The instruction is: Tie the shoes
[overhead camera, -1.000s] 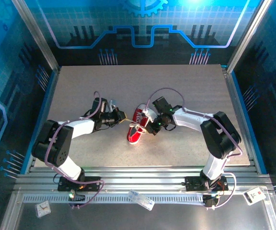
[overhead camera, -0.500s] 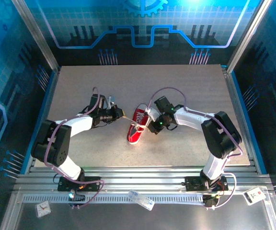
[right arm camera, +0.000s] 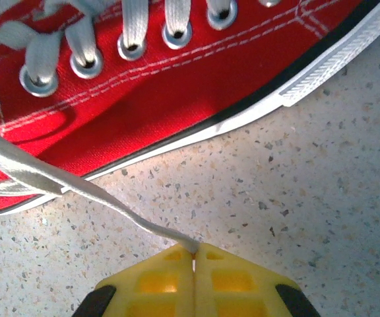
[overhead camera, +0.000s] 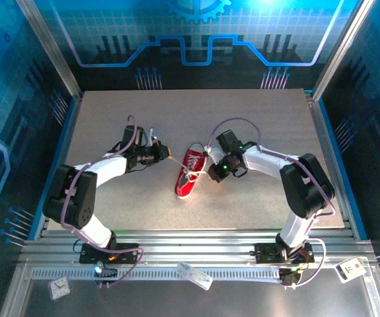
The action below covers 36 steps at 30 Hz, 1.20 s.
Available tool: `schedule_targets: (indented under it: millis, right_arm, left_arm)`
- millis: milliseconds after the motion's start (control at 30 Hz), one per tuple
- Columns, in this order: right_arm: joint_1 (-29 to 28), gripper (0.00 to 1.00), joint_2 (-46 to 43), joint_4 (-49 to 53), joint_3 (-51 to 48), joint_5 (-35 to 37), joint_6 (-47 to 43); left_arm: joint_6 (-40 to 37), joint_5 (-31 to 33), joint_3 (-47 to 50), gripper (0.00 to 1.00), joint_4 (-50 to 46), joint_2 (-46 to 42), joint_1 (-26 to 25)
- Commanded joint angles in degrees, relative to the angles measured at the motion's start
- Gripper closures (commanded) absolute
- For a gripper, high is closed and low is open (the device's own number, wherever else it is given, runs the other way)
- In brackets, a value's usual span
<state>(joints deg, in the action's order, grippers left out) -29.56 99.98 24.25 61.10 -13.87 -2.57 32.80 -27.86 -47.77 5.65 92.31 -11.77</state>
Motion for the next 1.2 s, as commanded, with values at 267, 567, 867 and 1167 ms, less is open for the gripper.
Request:
schedule_targets:
  millis: [267,567,867,1167]
  right_arm:
    - [0.56,0.90,5.02,6.19,10.13,0.13,-0.45]
    - [0.78,0.50,0.81,8.91,7.28,1.85,3.38]
    - [-1.02,0.50,-4.36,1.71,-1.28,-5.65,11.11]
    - [-4.68,0.50,-0.35,-3.22,-1.13,-8.41,12.81]
  left_arm:
    - [-3.78,-2.66,-7.53,0.88,-5.23,4.77,0.61]
    - [-6.63,-3.52,-8.56,0.53,-11.42,1.10,1.57]
    - [-4.53,-6.16,-3.23,0.72,-13.29,-3.63,-0.94]
    - [1.28,-4.54,0.13,0.74,-6.91,-1.20,-7.09]
